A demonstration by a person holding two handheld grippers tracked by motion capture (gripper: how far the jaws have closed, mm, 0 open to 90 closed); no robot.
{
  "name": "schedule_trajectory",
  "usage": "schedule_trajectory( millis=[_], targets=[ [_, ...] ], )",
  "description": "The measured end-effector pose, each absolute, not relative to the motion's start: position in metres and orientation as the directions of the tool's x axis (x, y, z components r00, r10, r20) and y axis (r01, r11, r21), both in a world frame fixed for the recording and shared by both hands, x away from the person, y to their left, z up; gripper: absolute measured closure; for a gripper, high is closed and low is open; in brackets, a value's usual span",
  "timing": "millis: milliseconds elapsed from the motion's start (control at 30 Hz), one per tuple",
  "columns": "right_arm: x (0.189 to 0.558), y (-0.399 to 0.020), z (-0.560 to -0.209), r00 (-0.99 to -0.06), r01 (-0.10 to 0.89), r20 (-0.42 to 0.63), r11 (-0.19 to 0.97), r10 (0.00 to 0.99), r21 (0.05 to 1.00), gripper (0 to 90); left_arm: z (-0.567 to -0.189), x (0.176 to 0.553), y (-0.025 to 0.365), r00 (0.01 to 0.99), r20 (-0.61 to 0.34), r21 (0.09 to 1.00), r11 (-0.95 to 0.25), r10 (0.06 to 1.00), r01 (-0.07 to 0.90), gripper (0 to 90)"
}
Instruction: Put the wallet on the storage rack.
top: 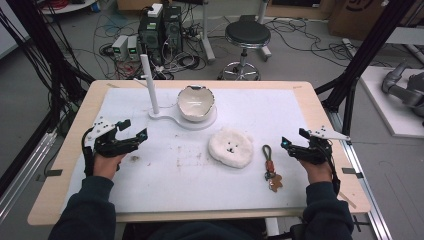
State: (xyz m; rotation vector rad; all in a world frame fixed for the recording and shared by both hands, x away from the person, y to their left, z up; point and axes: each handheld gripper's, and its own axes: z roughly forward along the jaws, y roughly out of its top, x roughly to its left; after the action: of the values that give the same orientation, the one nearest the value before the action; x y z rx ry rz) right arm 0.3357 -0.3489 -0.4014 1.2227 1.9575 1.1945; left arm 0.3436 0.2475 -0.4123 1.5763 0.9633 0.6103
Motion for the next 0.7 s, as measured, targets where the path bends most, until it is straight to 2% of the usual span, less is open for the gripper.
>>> schedule_trajectory(
  millis=[367, 700],
  targets=[
    [0.338, -0.346, -0.404, -0.459, 0.429, 0.023, 0.198, 0.888, 0.881, 20.8, -0.414, 0.346, 0.245, 0.534, -0.116, 0.963, -0.036, 0.838, 0.266, 21.7],
    [0.345, -0.323, -0.408, -0.53, 0.443, 0.057, 0.22, 0.846, 0.869, 21.0, -0.413, 0.345, 0.237, 0.55, -0.101, 0.963, -0.057, 0.829, 0.262, 21.8]
  ],
)
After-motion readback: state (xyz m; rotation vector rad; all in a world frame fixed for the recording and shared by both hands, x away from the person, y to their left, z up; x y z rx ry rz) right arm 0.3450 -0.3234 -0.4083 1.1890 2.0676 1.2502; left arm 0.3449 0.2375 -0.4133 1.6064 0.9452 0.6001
